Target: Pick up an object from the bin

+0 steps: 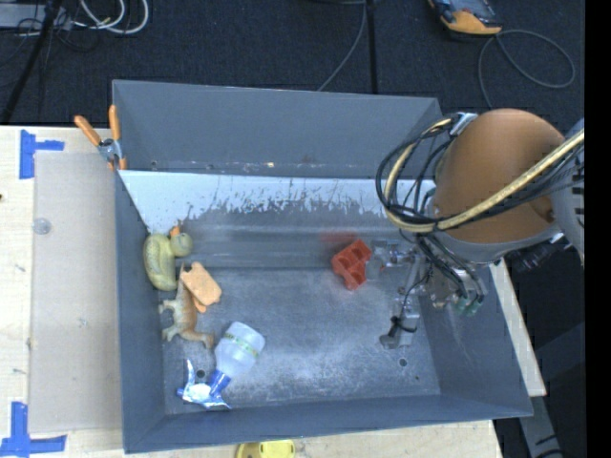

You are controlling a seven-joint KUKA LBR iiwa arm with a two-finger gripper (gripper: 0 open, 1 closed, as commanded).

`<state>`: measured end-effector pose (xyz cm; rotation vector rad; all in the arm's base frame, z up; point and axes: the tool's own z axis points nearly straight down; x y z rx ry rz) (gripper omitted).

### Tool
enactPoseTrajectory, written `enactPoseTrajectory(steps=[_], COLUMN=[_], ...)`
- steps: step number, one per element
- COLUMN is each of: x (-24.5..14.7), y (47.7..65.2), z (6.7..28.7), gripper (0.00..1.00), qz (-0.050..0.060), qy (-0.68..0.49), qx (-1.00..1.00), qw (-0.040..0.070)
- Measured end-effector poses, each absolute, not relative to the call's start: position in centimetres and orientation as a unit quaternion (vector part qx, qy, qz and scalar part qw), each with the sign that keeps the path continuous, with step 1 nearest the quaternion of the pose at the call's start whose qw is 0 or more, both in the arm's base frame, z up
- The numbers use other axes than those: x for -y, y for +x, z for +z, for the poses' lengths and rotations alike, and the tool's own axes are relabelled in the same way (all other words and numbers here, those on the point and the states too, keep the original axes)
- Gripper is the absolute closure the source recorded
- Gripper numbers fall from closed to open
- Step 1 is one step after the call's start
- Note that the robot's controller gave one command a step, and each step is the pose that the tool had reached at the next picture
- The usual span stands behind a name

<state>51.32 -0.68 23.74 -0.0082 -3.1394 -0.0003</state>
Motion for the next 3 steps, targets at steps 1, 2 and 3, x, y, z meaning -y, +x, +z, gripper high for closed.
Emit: enactPoseTrajectory(steps=[1, 2, 3], x=[0.7, -0.8, -6.5], y=[51.3, 50.7, 48.4], z=[23.7, 21.7, 18.7], gripper=[0.00, 0.00, 0.00], qz=[0.000, 0.001, 0.000], qy=[-0.003, 0.027, 0.063], qx=[1.000, 1.000, 0.998], qw=[0.001, -0.003, 0.003])
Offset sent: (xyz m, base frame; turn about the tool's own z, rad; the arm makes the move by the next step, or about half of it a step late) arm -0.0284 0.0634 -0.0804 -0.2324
